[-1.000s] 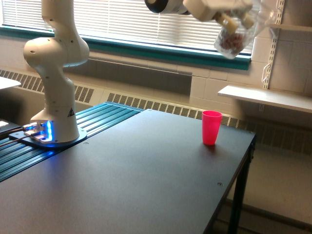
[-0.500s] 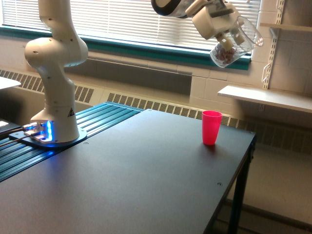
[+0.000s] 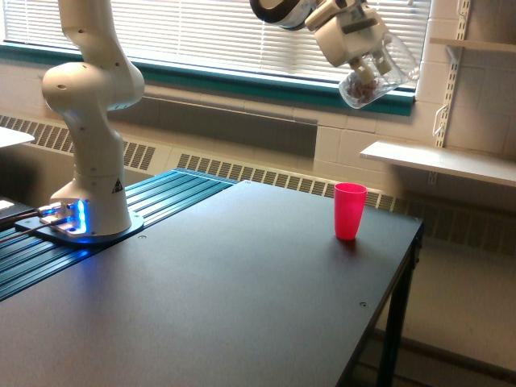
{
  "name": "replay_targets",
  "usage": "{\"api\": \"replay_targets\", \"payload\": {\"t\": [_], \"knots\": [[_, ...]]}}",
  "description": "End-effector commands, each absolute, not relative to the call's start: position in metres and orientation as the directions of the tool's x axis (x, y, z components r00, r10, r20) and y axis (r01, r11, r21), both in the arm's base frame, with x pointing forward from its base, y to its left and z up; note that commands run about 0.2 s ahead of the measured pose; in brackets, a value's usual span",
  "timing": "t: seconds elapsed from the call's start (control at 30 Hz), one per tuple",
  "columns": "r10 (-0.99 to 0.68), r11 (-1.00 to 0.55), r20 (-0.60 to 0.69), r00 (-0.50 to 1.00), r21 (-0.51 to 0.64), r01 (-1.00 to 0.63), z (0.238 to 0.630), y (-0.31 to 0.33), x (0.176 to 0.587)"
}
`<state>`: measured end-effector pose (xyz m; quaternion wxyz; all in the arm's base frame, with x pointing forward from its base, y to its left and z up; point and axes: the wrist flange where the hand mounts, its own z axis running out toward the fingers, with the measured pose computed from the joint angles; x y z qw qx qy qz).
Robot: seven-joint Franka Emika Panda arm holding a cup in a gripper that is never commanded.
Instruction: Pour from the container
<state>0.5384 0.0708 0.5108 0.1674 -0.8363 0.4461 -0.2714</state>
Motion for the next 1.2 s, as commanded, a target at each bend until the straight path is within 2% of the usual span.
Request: {"api": "replay_targets", "payload": {"t": [0.03, 0.27, 0.57, 1.2], "knots": [[-0.861, -0.505, 0.23, 0.454, -0.492, -0.709, 0.494, 0.106, 0.523], [-0.829, -0.557, 0.232, 0.509, -0.431, -0.71, 0.479, 0.148, 0.507], [-0.833, -0.549, 0.189, 0.52, -0.405, -0.731, 0.467, 0.185, 0.488], [-0.834, -0.549, 0.116, 0.539, -0.262, -0.794, 0.4, 0.245, 0.432]]}}
